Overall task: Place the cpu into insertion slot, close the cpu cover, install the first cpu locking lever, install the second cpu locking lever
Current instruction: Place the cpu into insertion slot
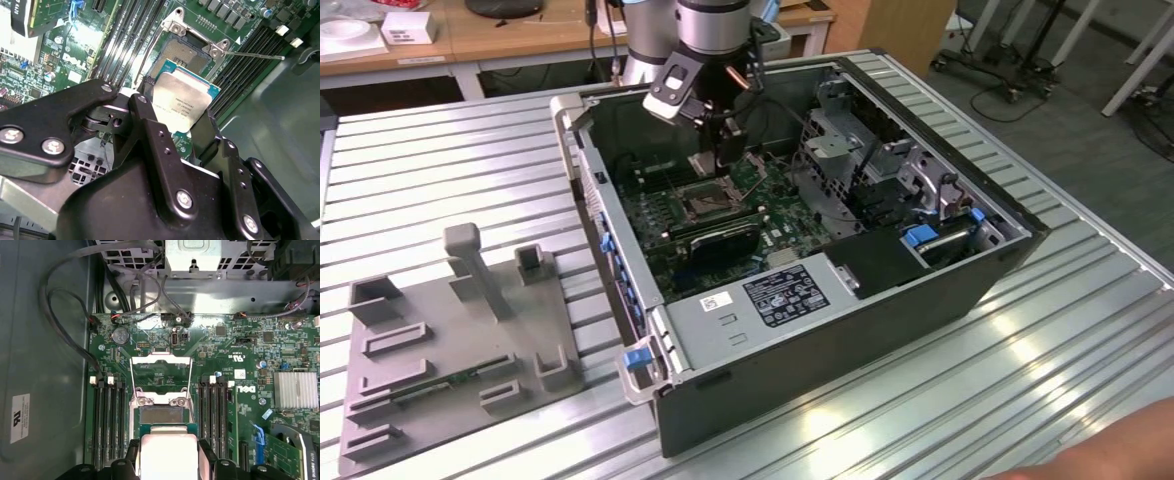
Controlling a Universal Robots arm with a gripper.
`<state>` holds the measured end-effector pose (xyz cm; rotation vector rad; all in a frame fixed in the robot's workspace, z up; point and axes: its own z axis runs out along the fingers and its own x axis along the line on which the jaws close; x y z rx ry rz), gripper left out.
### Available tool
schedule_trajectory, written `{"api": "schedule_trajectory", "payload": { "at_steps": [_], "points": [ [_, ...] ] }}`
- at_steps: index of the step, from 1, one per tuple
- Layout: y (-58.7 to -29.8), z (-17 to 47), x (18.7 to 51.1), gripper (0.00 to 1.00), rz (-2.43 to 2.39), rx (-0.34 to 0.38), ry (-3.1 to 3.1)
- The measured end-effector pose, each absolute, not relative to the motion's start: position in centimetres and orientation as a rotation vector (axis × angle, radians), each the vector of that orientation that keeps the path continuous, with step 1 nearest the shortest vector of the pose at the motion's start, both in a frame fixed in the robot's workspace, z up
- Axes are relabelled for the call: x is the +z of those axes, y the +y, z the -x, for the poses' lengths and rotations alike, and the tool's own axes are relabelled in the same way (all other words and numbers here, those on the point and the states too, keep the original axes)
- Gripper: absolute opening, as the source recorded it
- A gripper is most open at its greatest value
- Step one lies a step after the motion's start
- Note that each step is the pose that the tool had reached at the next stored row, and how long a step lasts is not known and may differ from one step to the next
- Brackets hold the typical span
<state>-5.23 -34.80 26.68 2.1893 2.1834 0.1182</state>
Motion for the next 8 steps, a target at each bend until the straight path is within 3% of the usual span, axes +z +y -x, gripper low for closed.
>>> {"api": "schedule_trajectory", "payload": {
  "at_steps": [8],
  "points": [
    [-34.8, 5.2, 25.1, 0.54, -2.189, 0.118, 2.184]
  ]
}}
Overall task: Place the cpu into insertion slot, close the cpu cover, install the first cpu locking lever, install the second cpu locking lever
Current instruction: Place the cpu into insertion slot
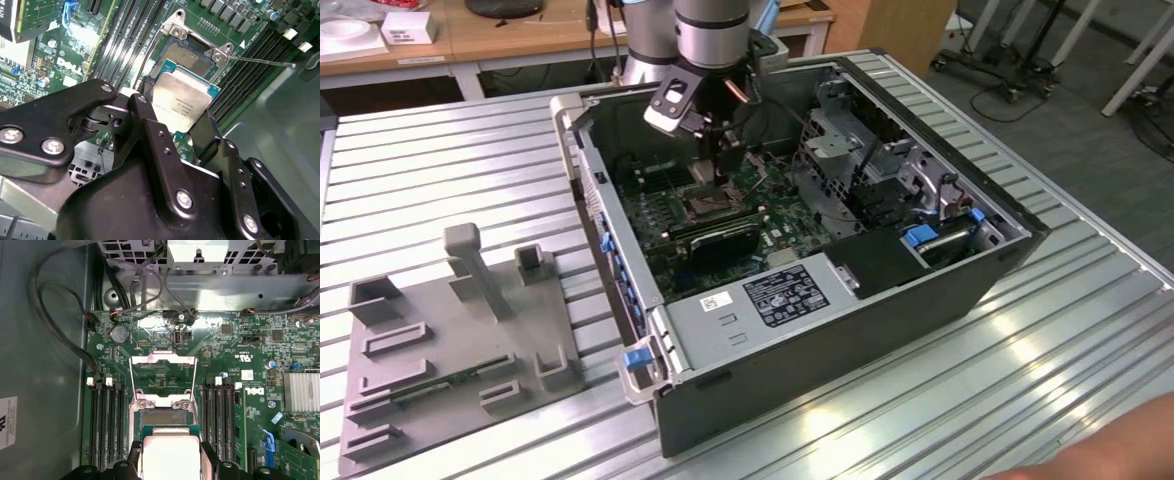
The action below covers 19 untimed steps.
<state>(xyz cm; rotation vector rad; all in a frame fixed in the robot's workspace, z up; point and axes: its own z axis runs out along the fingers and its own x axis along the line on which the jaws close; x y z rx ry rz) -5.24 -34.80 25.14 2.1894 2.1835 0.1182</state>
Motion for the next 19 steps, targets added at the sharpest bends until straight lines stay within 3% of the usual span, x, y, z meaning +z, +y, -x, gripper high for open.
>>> {"api": "schedule_trajectory", "payload": {
  "at_steps": [19],
  "points": [
    [-34.8, 5.2, 23.6, 0.54, -2.190, 0.117, 2.184]
  ]
}}
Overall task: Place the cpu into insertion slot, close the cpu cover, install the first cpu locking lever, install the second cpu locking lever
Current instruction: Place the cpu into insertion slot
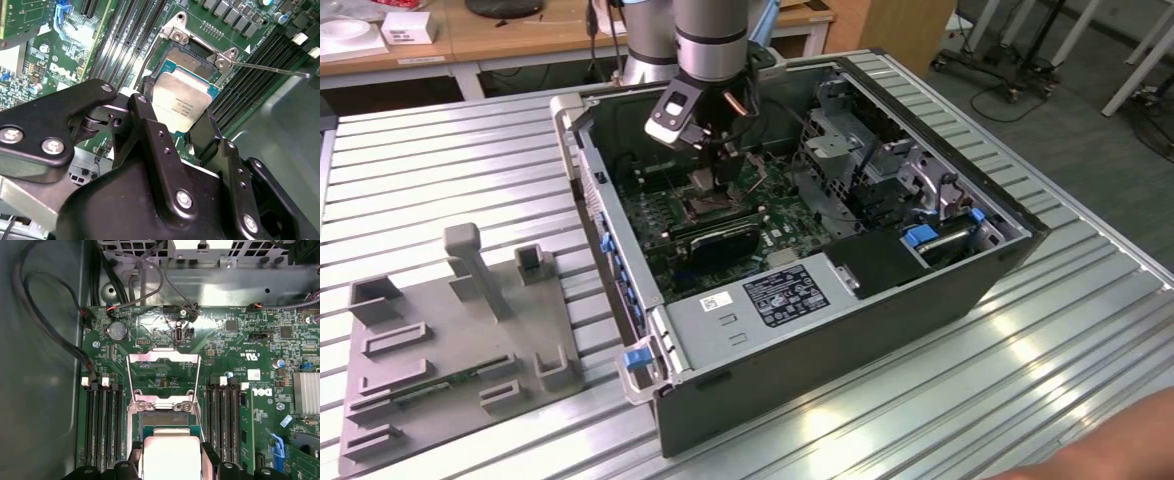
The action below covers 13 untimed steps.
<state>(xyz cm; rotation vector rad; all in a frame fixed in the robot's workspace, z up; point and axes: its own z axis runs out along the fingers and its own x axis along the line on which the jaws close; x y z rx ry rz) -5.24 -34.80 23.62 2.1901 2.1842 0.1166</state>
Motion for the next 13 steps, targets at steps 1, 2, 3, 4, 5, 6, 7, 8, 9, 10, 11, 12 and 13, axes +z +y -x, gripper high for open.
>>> {"api": "schedule_trajectory", "payload": {
  "at_steps": [1, 2, 3, 4, 5, 6, 7, 8, 9, 10, 11, 12, 13],
  "points": [
    [-34.80, 5.24, 23.49, 0.54, -2.190, 0.117, 2.184],
    [-34.80, 5.24, 23.37, 0.54, -2.190, 0.116, 2.184],
    [-34.80, 5.24, 23.27, 0.54, -2.190, 0.116, 2.184],
    [-34.80, 5.24, 23.20, 0.54, -2.190, 0.116, 2.184],
    [-34.80, 5.24, 23.15, 0.54, -2.190, 0.116, 2.184],
    [-34.80, 5.24, 23.12, 0.54, -2.190, 0.116, 2.184],
    [-34.80, 5.24, 23.08, 0.54, -2.190, 0.116, 2.184],
    [-34.80, 5.24, 23.05, 0.54, -2.190, 0.116, 2.185],
    [-34.80, 5.24, 23.03, 0.54, -2.188, 0.116, 2.186],
    [-34.80, 5.24, 22.99, 0.54, -2.186, 0.116, 2.188],
    [-34.79, 5.24, 22.97, 0.54, -2.185, 0.116, 2.190],
    [-34.80, 5.24, 22.94, 0.54, -2.183, 0.117, 2.192],
    [-34.79, 5.24, 22.91, 0.54, -2.181, 0.117, 2.194]
  ]
}}
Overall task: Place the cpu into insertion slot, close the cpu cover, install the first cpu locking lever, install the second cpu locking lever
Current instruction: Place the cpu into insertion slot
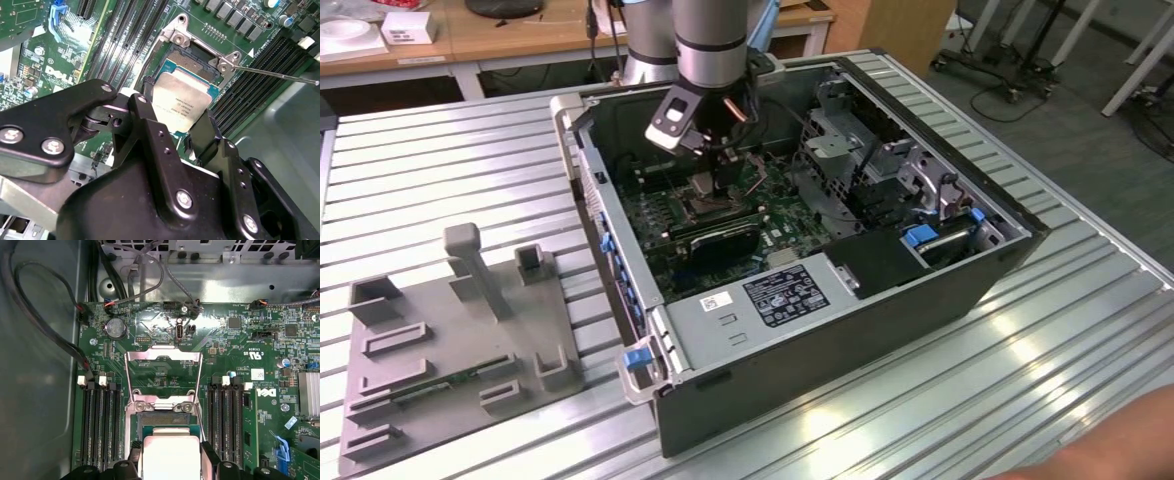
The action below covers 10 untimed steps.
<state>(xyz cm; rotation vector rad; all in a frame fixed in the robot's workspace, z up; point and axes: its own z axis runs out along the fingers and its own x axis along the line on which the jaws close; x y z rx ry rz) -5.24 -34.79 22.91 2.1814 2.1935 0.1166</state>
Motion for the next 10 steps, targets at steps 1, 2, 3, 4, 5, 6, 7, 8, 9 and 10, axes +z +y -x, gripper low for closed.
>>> {"api": "schedule_trajectory", "payload": {
  "at_steps": [1, 2, 3, 4, 5, 6, 7, 8, 9, 10],
  "points": [
    [-34.79, 5.24, 22.88, 0.54, -2.180, 0.117, 2.195],
    [-34.79, 5.24, 22.87, 0.54, -2.180, 0.117, 2.195],
    [-34.79, 5.24, 22.84, 0.54, -2.180, 0.117, 2.195],
    [-34.79, 5.24, 22.76, 0.54, -2.180, 0.117, 2.195],
    [-34.79, 5.24, 22.66, 0.54, -2.181, 0.117, 2.194],
    [-34.79, 5.24, 22.55, 0.54, -2.181, 0.117, 2.194],
    [-34.79, 5.24, 22.43, 0.54, -2.182, 0.117, 2.193],
    [-34.79, 5.24, 22.32, 0.54, -2.185, 0.116, 2.191],
    [-34.79, 5.24, 22.24, 0.54, -2.188, 0.116, 2.187],
    [-34.79, 5.24, 22.16, 0.54, -2.191, 0.116, 2.184]
  ]
}}
